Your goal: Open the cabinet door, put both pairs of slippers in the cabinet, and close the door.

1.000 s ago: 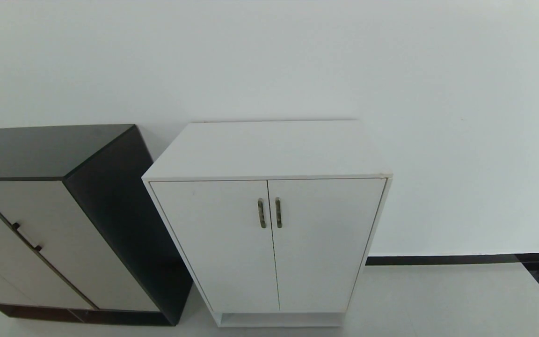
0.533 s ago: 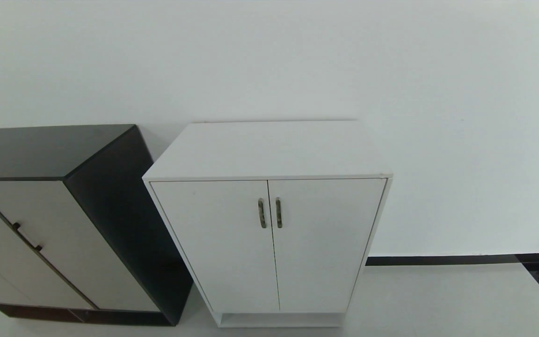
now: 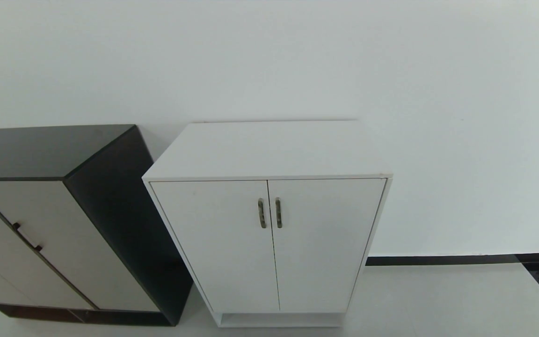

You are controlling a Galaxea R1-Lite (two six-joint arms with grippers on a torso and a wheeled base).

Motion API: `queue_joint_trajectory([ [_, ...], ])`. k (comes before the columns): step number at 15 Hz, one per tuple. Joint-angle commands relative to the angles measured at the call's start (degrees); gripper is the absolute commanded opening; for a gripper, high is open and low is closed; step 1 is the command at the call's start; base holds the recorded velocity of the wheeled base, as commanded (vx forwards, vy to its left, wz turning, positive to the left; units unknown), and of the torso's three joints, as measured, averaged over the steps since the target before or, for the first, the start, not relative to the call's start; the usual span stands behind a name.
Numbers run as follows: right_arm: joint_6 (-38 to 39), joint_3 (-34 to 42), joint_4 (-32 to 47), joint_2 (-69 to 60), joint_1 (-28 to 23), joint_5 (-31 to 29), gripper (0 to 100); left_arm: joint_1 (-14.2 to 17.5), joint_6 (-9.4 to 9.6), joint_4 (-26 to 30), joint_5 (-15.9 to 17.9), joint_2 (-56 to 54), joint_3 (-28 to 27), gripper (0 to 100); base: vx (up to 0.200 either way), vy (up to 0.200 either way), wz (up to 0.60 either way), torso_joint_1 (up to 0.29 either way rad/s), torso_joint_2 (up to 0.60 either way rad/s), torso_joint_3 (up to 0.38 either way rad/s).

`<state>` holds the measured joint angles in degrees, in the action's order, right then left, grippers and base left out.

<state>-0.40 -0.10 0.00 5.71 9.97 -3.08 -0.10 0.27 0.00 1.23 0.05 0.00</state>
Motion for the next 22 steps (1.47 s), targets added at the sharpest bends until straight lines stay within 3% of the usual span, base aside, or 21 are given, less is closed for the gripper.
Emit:
queue_joint_trajectory([
  [1, 0.31, 0.01, 0.0, -0.08, 0.49, -0.52, 0, 0.01, 0.0, 0.0, 0.0, 0.04, 0.0, 0, 0.0, 0.0, 0.0, 0.0, 0.0, 0.0],
  [2, 0.14, -0.17, 0.18, -0.08, -2.94, -0.61, 0, 0.01, 0.0, 0.0, 0.0, 0.04, 0.0, 0, 0.0, 0.0, 0.0, 0.0, 0.0, 0.0],
  [4, -1.44, -0.17, 0.09, 0.27, -16.74, -0.08, 0, 0.01, 0.0, 0.0, 0.0, 0.04, 0.0, 0, 0.0, 0.0, 0.0, 0.0, 0.0, 0.0],
  [6, -0.65, 0.01, 0.18, 0.01, -16.65, 0.1, 0, 0.01, 0.0, 0.0, 0.0, 0.04, 0.0, 0, 0.0, 0.0, 0.0, 0.0, 0.0, 0.0],
  [8, -0.3, 0.1, 0.09, 0.01, -15.68, 5.11, 0, 0.01, 0.0, 0.0, 0.0, 0.04, 0.0, 0, 0.0, 0.0, 0.0, 0.0, 0.0, 0.0],
  [10, -0.39, 0.1, 0.09, -3.24, -7.86, 5.02, 0, 0.01, 0.0, 0.0, 0.0, 0.04, 0.0, 0, 0.0, 0.0, 0.0, 0.0, 0.0, 0.0],
  [14, -0.56, 0.1, 0.18, -5.62, -9.8, 2.03, 0, 0.01, 0.0, 0.0, 0.0, 0.04, 0.0, 0, 0.0, 0.0, 0.0, 0.0, 0.0, 0.0],
  [22, -0.74, 0.1, 0.09, -5.62, -9.8, 2.03, 0, 0.01, 0.0, 0.0, 0.0, 0.04, 0.0, 0, 0.0, 0.0, 0.0, 0.0, 0.0, 0.0],
])
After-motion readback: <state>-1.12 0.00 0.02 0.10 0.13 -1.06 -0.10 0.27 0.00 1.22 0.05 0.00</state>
